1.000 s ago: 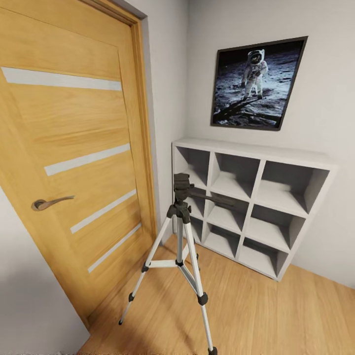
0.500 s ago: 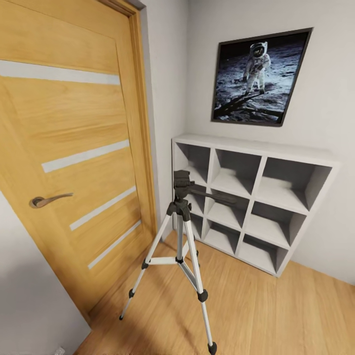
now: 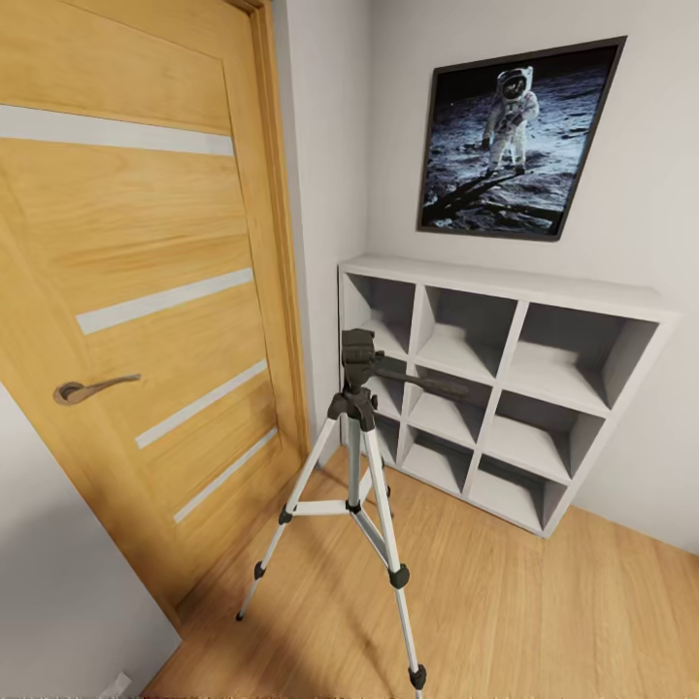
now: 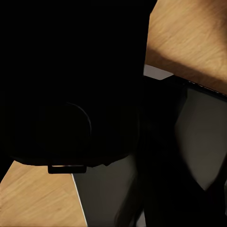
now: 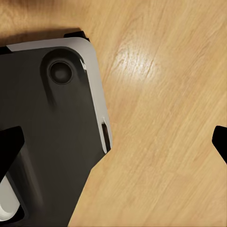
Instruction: Attach the digital camera to the camera tripod in the bedroom.
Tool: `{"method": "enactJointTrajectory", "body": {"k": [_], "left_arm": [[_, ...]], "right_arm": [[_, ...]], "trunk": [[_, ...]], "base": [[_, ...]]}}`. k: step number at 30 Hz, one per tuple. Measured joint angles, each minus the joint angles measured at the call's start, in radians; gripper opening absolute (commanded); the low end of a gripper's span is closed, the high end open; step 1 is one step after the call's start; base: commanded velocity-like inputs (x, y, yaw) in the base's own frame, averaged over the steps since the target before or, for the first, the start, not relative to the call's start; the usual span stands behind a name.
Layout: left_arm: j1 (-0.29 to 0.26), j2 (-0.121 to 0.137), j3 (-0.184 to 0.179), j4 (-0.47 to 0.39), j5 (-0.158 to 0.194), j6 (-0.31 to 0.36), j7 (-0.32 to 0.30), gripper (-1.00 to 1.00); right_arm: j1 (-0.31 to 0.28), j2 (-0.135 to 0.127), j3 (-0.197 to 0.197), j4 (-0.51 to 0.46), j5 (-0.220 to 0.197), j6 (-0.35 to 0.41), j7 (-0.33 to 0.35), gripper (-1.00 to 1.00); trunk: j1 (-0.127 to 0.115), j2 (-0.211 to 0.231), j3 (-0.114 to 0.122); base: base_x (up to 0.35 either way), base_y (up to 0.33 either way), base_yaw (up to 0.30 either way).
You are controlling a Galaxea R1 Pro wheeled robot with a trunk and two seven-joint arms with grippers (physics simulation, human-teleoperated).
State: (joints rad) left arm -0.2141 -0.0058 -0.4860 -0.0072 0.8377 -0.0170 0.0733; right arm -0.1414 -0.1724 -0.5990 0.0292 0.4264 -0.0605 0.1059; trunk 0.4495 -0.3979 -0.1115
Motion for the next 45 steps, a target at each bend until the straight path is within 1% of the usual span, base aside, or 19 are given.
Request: {"method": "enactJointTrajectory", "body": {"k": [15,29,45], "left_arm": [[0.000,0.003,0.001,0.001,0.001,0.001,-0.001,-1.00],[0.000,-0.001,0.002,0.001,0.003,0.001,-0.003,-1.00],[0.000,-0.001,0.002,0.001,0.009,0.001,-0.002,-1.00]], "right_arm": [[0.000,0.000,0.000,0.000,0.000,0.000,0.000,1.00],[0.000,0.002,0.000,0.000,0.000,-0.001,0.000,1.00],[0.000,0.001,0.000,0.000,0.001,0.009,0.011,1.00]], "trunk": [[0.000,0.000,-0.024],[0.000,0.000,-0.046],[0.000,0.000,-0.049]], "base": [[0.000,0.000,0.000],[0.000,0.000,0.000],[0.000,0.000,0.000]]}}
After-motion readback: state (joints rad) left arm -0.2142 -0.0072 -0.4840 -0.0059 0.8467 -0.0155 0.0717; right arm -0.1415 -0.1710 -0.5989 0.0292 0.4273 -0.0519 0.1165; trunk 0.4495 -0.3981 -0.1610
